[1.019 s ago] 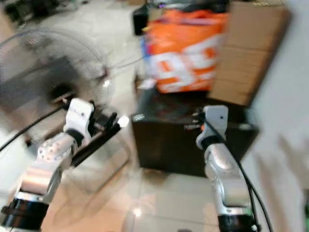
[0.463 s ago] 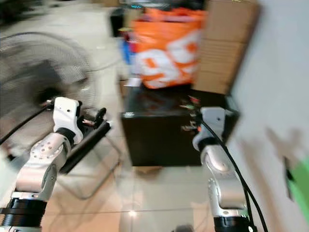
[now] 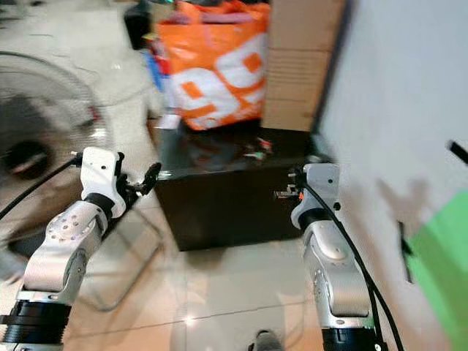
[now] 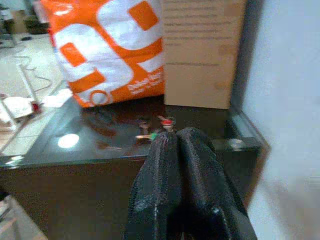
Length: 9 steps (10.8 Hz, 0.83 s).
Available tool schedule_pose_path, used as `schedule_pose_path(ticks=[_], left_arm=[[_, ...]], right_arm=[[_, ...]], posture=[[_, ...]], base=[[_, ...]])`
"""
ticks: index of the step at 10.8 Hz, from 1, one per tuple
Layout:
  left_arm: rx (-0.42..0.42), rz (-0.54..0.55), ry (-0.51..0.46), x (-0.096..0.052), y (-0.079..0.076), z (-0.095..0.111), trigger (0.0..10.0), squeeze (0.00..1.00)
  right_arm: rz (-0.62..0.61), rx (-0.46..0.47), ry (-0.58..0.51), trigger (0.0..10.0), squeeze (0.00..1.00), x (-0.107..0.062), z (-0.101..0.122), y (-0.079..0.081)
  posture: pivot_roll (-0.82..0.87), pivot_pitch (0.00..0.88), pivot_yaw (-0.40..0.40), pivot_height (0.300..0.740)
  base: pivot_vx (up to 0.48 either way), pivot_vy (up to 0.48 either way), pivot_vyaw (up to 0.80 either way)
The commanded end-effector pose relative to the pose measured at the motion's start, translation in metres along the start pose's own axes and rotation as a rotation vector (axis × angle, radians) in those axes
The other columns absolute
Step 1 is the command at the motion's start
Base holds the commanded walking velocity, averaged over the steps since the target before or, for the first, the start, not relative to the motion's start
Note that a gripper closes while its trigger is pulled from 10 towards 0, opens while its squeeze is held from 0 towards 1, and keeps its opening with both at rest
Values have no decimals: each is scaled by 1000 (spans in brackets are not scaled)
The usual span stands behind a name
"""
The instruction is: Hang keys on a hook
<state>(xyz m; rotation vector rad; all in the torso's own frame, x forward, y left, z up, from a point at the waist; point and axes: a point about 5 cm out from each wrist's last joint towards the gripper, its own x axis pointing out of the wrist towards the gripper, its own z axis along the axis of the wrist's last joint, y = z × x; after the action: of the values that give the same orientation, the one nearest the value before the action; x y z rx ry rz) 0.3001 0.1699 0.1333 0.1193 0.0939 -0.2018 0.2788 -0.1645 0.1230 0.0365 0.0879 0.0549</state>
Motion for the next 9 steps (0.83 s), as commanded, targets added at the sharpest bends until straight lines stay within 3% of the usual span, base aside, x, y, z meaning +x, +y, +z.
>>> schedule_pose_path(ticks=[1,2,5,6,7,9], left_arm=[[25,29,6,-3,4,1,10000,0],[53,87,43,-3,10,-3,10000,0],[96,68,38,-6,15,0,10000,0],[128,71,62,-11,17,-2,10000,0],[179,85,160,-16,22,-12,10000,0],[181,61,177,-18,22,-13,10000,0]], right_arm=[[8,-1,-6,10000,0,0,3,2],[3,2,0,10000,0,-1,2,0],[-9,12,11,10000,0,-2,-3,1],[-20,33,24,10000,0,-4,-8,1],[-28,47,36,10000,0,-5,-11,2],[-29,46,37,10000,0,-4,-11,1]], posture=[[-75,0,63,740],[-69,0,53,740],[-38,0,57,740],[-17,0,55,740],[-12,0,56,740],[-8,0,54,740]], base=[[0,0,-800],[0,0,-800],[0,0,-800],[0,0,-800],[0,0,-800],[0,0,-800]])
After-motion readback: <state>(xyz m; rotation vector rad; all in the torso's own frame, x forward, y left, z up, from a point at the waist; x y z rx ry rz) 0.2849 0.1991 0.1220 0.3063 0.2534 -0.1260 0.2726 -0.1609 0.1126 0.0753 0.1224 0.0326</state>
